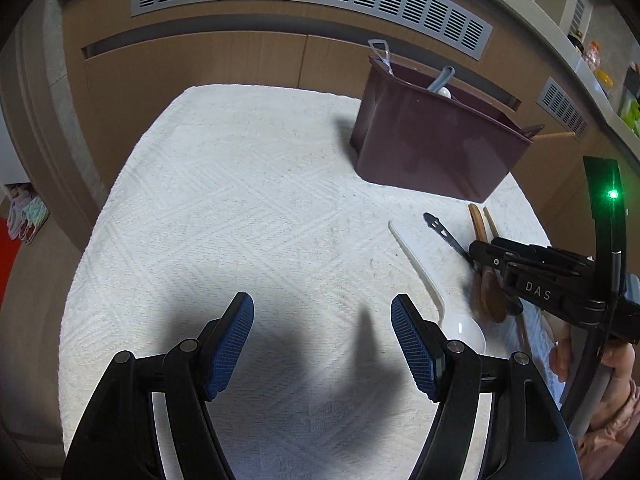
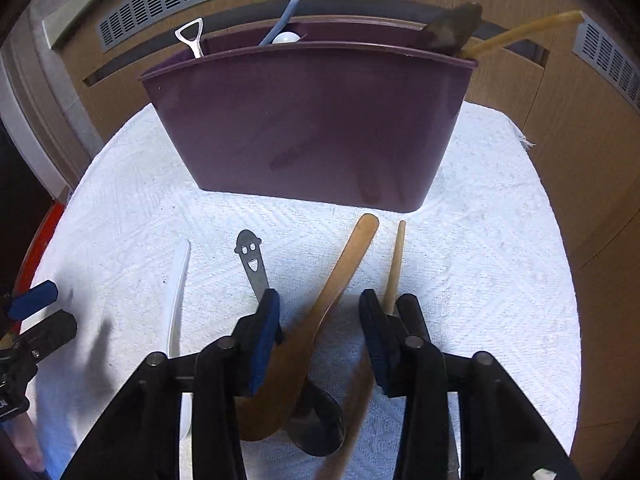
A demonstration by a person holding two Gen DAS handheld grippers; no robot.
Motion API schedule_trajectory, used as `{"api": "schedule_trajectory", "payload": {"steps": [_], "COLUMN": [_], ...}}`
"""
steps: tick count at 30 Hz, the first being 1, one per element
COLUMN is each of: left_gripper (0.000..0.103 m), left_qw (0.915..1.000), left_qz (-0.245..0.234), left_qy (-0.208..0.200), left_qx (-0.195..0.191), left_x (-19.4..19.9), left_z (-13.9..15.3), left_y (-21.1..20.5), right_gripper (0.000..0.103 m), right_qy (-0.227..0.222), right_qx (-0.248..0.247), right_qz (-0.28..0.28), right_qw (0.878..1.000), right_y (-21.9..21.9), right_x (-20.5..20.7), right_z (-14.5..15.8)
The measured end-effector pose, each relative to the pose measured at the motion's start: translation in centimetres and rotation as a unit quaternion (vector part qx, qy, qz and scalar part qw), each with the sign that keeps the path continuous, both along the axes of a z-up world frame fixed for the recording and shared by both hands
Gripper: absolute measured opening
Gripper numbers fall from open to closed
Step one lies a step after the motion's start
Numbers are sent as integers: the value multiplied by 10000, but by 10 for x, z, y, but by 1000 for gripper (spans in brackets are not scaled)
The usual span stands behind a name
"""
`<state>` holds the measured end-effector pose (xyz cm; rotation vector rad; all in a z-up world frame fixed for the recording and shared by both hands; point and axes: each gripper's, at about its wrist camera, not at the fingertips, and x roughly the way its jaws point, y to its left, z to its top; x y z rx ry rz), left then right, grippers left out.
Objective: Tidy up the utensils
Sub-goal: 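Grasp the wooden spoon on the table with the right tool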
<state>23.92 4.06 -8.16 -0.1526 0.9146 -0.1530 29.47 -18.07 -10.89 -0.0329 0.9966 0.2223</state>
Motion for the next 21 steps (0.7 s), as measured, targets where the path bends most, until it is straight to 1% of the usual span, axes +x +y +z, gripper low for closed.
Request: {"api": "schedule_trajectory", "payload": {"steps": [1,2,7,14,18,19,21], "left_gripper": [72,72,72,72,72,72,72], "left_qw": [10000,10000,9994,9978,9967,9966,9960], "left_qz": [-30,-66,-259,-530,-662,-699,-785], "left_qy": [11,25,41,87,127,163,421], "left_qx": [21,60,221,384,444,402,105], "left_x": [1,2,4,5,11,14,25], "left_z": [0,0,3,6,7,6,2], "left_y": [-3,-7,-26,-53,-68,-71,-74], "right_gripper": [23,17,9,8,8,8,8], "right_qy": [-4,-11,-145,-155,-144,-148,-176], "right_qx": [-33,-84,-176,-61,69,93,152], "right_qz": [25,51,87,46,65,73,64], "right_qw": [10000,10000,9997,9999,9999,9998,9997], "right_y": [-1,-1,-13,-46,-54,-54,-58], "right_x": [-1,-3,-16,-49,-59,-60,-65], "right_z": [0,0,8,14,16,17,17]}}
